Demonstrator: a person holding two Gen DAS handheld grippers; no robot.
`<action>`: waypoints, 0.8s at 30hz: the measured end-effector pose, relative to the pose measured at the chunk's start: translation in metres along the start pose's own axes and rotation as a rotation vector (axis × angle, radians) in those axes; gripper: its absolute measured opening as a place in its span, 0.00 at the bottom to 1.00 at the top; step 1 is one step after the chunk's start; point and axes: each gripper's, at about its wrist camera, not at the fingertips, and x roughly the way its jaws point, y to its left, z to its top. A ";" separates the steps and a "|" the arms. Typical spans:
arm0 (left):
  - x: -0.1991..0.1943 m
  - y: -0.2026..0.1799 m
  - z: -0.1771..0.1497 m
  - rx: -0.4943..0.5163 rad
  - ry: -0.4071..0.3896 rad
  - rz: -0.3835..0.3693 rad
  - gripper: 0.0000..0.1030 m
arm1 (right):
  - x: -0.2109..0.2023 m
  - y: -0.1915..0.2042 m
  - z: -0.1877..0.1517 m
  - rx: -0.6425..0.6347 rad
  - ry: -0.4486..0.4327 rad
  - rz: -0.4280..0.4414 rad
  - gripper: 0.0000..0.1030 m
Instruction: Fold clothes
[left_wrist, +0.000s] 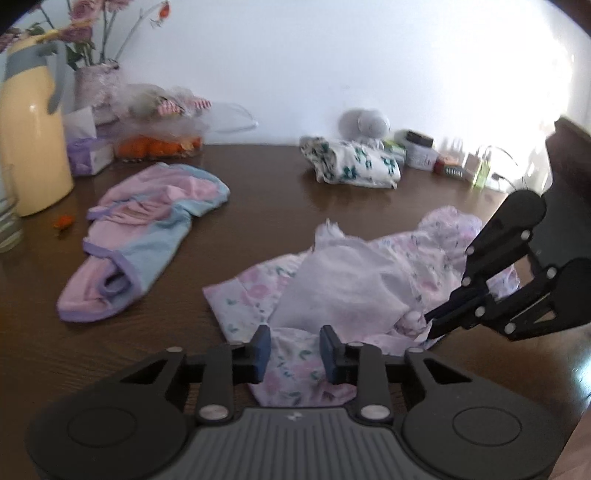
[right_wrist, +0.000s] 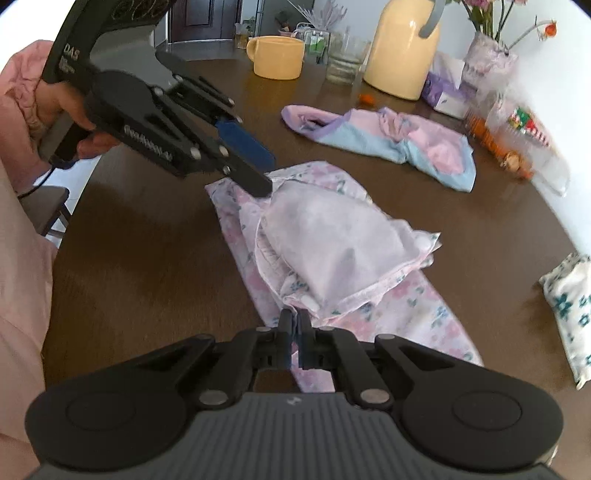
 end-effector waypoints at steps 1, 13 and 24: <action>0.003 -0.001 -0.001 0.007 0.007 0.004 0.25 | -0.001 -0.001 -0.001 0.017 -0.003 0.008 0.02; 0.014 0.000 -0.007 0.023 0.018 0.010 0.25 | -0.030 -0.026 -0.001 0.189 -0.101 0.109 0.07; 0.013 -0.001 -0.009 0.024 0.006 0.016 0.24 | 0.031 -0.122 0.040 0.546 -0.119 -0.012 0.43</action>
